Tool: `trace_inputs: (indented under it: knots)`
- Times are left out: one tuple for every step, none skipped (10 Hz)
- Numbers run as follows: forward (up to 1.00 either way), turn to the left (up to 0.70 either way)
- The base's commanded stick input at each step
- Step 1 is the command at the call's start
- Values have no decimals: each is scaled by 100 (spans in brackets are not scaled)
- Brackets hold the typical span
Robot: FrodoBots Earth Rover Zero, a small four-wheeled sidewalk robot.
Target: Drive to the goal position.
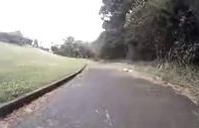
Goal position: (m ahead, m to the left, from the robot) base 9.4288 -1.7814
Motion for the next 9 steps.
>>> trace_inputs:
  knots:
    - [67, -10]
    - [67, -11]
    - [67, -4]
    - [67, -4]
    - [67, -4]
    - [67, -4]
    - [67, -4]
    - [67, -4]
    - [67, -3]
